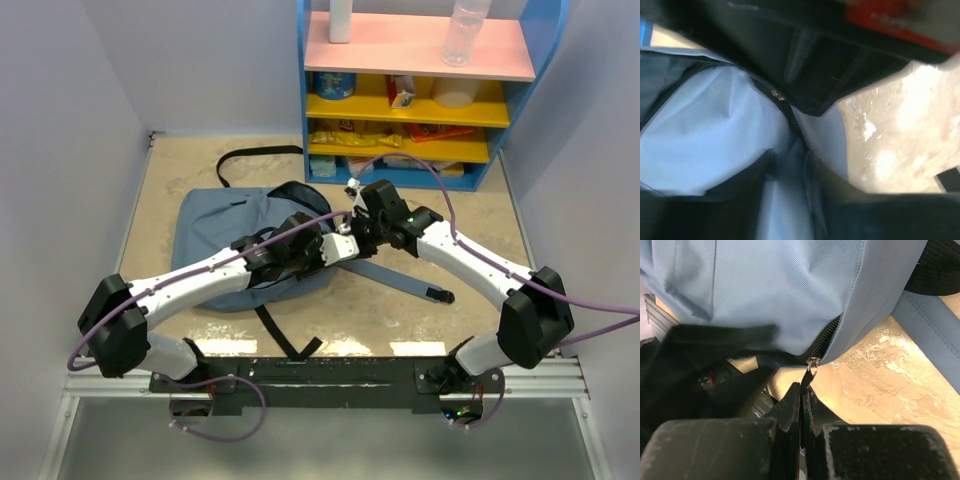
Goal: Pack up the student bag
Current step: Zip the student bag at the center of the board.
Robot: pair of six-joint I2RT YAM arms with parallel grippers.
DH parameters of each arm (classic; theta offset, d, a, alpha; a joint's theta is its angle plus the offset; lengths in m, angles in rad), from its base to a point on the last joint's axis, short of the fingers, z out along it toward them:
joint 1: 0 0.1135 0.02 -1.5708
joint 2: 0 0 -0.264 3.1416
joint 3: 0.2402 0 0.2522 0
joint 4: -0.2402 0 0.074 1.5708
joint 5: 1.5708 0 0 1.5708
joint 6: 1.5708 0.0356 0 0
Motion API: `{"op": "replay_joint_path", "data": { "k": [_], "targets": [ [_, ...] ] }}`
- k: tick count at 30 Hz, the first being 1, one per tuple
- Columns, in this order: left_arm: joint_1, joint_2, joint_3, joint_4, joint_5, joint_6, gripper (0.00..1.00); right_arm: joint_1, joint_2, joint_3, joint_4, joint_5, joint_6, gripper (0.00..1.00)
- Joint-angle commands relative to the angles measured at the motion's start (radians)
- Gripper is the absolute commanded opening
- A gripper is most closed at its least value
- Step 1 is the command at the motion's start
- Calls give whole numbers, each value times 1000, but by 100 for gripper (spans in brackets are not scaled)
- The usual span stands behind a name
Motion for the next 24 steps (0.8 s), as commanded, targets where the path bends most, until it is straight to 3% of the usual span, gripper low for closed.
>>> {"op": "replay_joint_path", "data": {
  "k": [1, 3, 4, 16, 24],
  "targets": [
    [-3, 8, -24, 13, 49, -11, 19, 0, -13, 54, 21, -28, -9, 0],
    [-4, 3, -30, 12, 60, -16, 3, 0, -10, 57, 18, -30, -12, 0],
    [-4, 3, -30, 7, 74, -16, 0, 0, -8, 59, 18, -30, -12, 0],
    [-32, -43, -53, -111, 328, 64, 0, -3, 82, 181, -32, -1, -49, 0],
    [-77, -107, -82, -217, 385, 131, 0, -20, 182, 299, -114, 53, -110, 0]
  ]
}}
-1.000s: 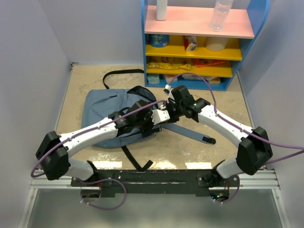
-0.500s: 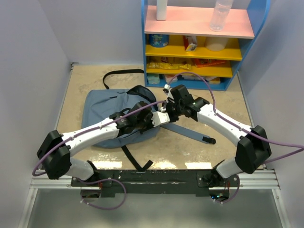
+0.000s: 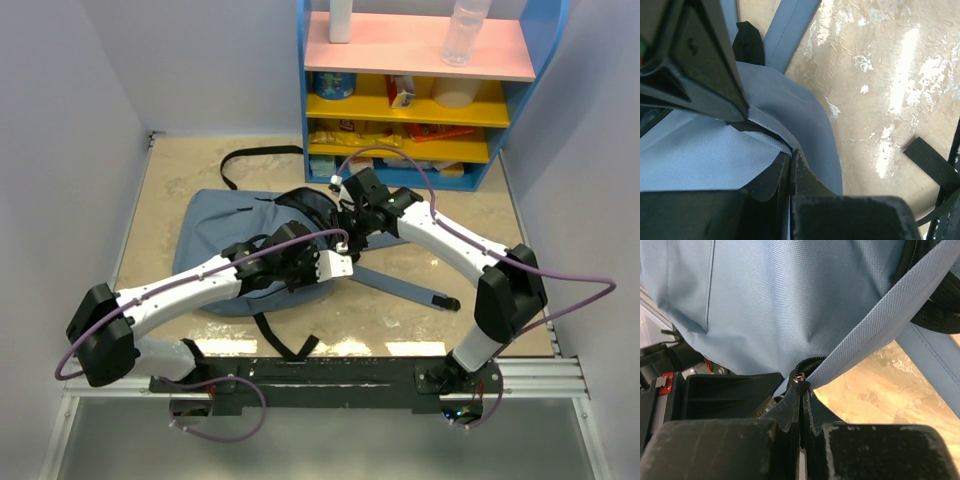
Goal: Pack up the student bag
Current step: Zip the student bag at the center of the board.
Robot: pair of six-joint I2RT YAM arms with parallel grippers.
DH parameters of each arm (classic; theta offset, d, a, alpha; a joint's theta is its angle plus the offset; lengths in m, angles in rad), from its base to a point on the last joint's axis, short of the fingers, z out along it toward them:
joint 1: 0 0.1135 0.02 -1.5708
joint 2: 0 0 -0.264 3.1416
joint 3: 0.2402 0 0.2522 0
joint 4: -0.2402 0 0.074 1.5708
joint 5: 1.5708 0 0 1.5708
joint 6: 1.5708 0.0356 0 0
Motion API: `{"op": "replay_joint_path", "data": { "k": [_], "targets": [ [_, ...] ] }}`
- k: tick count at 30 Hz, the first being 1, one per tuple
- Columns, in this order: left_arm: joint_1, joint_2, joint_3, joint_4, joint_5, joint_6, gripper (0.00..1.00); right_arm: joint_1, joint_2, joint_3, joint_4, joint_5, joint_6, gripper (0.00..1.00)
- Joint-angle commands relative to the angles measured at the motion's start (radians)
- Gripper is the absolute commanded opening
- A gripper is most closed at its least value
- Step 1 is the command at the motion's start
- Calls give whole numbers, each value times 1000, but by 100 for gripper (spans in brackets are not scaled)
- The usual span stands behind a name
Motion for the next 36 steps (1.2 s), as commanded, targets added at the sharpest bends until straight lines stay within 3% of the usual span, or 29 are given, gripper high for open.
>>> {"op": "replay_joint_path", "data": {
  "k": [1, 9, 15, 17, 18, 19, 21, 24, 25, 29, 36],
  "targets": [
    [-55, -47, -21, -170, 200, 34, 0, -31, 23, 115, 35, 92, -70, 0],
    [-67, -61, -27, -281, 290, 120, 0, -69, -14, 145, 15, 91, -73, 0],
    [-66, -133, -33, -371, 243, 206, 0, -77, -129, -4, 60, 108, -46, 0],
    [-43, -161, -35, -401, 194, 223, 7, -77, -178, -99, 81, 89, -37, 0],
    [-20, -173, -33, -410, 185, 227, 21, -77, -190, -128, 102, 88, -27, 0],
    [55, -202, -30, -413, 188, 226, 53, -75, -226, -191, 114, 68, -6, 0],
    [153, -227, -3, -425, 227, 257, 59, -67, -259, -251, 157, 45, 14, 0],
    [350, -244, 31, -444, 237, 310, 77, -21, -280, -297, 177, 31, 45, 0],
    [443, -244, 33, -444, 234, 327, 89, -5, -272, -279, 171, 35, 45, 0],
    [705, -222, 42, -439, 241, 391, 96, 67, -231, -198, 150, 40, 45, 0],
    [1146, -63, 125, -661, 304, 625, 100, 89, -172, -185, 98, 34, -18, 0]
  ]
}}
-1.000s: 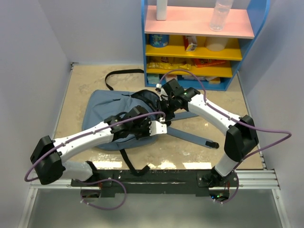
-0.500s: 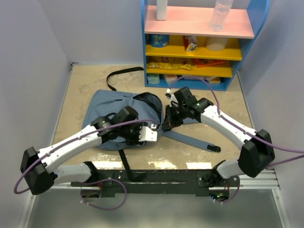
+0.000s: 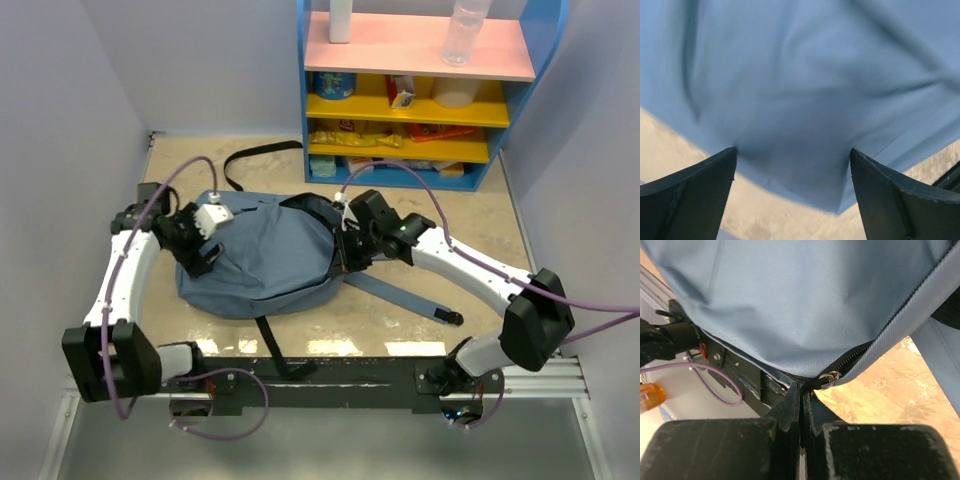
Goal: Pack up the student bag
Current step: Zip the student bag at the center of the board, then adjust the student bag at the center of the board.
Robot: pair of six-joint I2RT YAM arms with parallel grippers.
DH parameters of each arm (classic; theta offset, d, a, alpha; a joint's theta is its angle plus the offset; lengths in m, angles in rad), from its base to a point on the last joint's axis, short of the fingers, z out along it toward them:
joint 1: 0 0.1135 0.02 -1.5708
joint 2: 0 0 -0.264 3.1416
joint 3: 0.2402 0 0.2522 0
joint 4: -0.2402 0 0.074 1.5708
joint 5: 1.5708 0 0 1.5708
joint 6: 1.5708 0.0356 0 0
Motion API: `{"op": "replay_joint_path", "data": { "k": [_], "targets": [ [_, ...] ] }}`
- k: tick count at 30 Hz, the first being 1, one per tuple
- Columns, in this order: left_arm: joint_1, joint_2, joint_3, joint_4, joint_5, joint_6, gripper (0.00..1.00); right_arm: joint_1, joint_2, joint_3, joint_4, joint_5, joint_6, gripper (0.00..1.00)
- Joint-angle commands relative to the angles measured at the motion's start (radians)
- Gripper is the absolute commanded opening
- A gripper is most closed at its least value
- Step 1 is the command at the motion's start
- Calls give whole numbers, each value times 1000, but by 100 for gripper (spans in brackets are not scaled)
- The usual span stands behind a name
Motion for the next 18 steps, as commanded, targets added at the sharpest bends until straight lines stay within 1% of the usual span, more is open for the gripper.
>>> {"op": "replay_joint_path", "data": {
  "k": [1, 2, 3, 4, 5, 6, 8, 9, 11, 12, 13, 14, 15, 16, 17, 18],
  "targets": [
    [240, 57, 49, -173, 67, 202, 100, 3, 15, 15, -19, 2, -55, 5],
    [271, 60, 40, -184, 69, 249, 100, 3, 15, 23, -37, 16, -65, 19],
    [291, 55, 31, -190, 64, 262, 100, 1, 4, 50, -71, 48, -82, 48],
    [322, 52, 22, -192, 63, 270, 100, 1, -2, 68, -86, 57, -86, 58],
    [333, 49, 25, -196, 72, 283, 100, 3, -5, 93, -127, 71, -95, 77],
    [339, 48, 29, -210, 81, 287, 100, 1, -11, 154, -149, 109, -106, 83],
    [343, 52, 49, -225, 109, 287, 100, -14, -31, 223, -191, 146, -117, 94],
    [342, 63, 54, -238, 118, 288, 100, -26, -37, 280, -188, 172, -122, 98],
    [343, 75, 51, -239, 124, 287, 100, -60, -31, 335, -175, 210, -128, 99],
    [343, 87, 45, -241, 124, 288, 100, -68, -12, 393, -169, 259, -147, 99],
    [343, 95, 34, -239, 123, 288, 100, -74, 24, 424, -168, 279, -160, 99],
    [343, 100, 26, -239, 120, 287, 100, -83, 100, 453, -159, 304, -175, 99],
    [343, 100, 20, -232, 120, 287, 100, -85, 152, 507, -152, 362, -207, 99],
    [343, 97, -3, -221, 120, 276, 100, -86, 200, 535, -146, 385, -223, 99],
    [343, 92, -16, -207, 118, 267, 100, -89, 301, 561, -142, 405, -240, 99],
    [343, 88, -30, -168, 114, 255, 100, -92, 349, 613, -139, 439, -264, 99]
  ]
}}
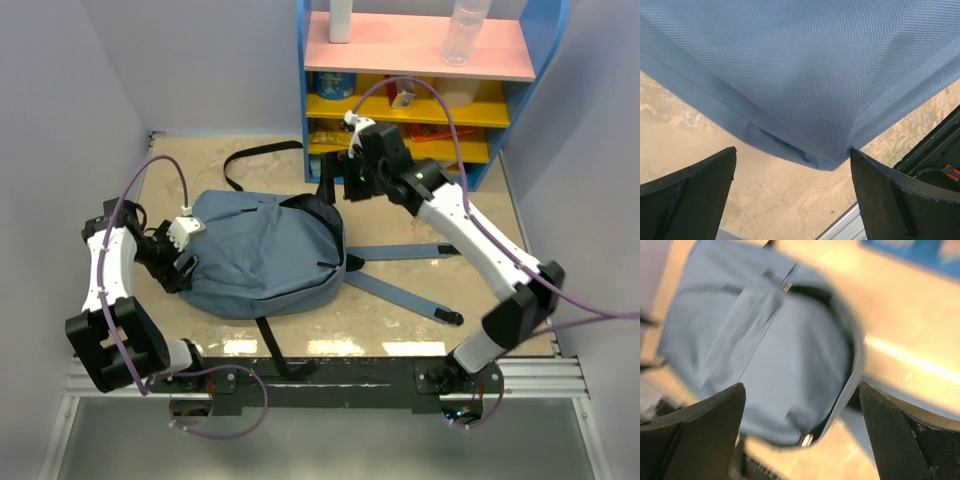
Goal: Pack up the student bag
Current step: Adjust the student bag at the center of the board.
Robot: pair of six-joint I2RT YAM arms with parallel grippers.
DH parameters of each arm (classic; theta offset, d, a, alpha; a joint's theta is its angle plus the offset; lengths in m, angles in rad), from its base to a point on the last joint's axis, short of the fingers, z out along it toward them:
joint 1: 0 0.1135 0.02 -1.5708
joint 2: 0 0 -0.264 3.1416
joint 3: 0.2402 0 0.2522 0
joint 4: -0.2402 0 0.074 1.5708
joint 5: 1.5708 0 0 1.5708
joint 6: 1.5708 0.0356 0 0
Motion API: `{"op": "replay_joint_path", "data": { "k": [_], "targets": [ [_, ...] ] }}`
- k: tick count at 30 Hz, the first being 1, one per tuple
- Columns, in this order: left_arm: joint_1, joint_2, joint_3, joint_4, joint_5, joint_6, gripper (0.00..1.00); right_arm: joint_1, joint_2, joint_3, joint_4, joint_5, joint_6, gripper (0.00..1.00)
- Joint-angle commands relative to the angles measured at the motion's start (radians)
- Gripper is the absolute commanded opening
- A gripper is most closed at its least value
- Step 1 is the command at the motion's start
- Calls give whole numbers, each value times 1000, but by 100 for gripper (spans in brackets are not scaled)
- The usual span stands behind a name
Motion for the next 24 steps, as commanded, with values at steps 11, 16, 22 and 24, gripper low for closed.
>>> {"op": "replay_joint_path", "data": {
  "k": [11, 16, 22, 24],
  "targets": [
    [9, 199, 6, 151, 23, -126, 17, -13, 398, 6, 138, 128, -111, 46],
    [20, 241, 85, 225, 17, -199, 0, -5, 274, -234, 261, 64, -50, 0],
    [-43, 297, 219, 338, 61, -379, 0, 143, 158, -394, 335, 5, 78, 0],
    [-89, 328, 244, 376, 58, -413, 0, 209, 143, -426, 373, -10, 160, 14]
  ]
}}
